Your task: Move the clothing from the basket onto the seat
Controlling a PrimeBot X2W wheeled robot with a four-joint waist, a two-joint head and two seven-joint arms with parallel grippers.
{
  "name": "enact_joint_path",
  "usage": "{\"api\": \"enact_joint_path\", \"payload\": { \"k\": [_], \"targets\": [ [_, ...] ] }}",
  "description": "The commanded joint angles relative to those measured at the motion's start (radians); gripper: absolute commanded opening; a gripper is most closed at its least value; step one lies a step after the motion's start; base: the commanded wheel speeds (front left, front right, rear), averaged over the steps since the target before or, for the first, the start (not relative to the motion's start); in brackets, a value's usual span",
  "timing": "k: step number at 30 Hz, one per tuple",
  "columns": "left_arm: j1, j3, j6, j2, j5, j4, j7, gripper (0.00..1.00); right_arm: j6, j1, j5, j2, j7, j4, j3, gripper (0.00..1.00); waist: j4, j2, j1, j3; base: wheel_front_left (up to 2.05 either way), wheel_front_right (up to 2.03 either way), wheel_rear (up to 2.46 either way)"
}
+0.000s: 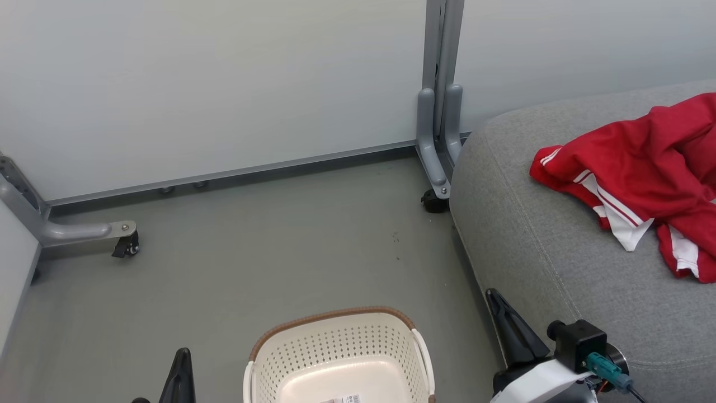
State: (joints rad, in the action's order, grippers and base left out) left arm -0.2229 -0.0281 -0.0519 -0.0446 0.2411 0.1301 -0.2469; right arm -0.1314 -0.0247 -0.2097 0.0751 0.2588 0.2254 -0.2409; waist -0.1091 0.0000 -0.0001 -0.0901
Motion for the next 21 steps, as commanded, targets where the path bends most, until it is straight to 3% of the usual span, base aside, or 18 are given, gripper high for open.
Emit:
{"api": "enact_joint_path", "payload": {
  "k": [1, 21],
  "targets": [
    [0.019, 0.010, -0.004, -0.001, 0.048, -0.009, 0.010, 0.00, 0.000, 0.015, -0.056, 0.002, -0.009, -0.017, 0.010, 0.00, 0.002, 0.0000, 0.0001, 0.002, 0.00, 0.00, 0.00],
    [0.101, 0.044, -0.023, -0.003, 0.387, 0.020, 0.099, 0.00, 0.000, 0.051, -0.421, 0.013, -0.085, -0.007, 0.077, 0.00, 0.019, 0.0000, 0.0001, 0.017, 0.00, 0.00, 0.00]
  ]
}}
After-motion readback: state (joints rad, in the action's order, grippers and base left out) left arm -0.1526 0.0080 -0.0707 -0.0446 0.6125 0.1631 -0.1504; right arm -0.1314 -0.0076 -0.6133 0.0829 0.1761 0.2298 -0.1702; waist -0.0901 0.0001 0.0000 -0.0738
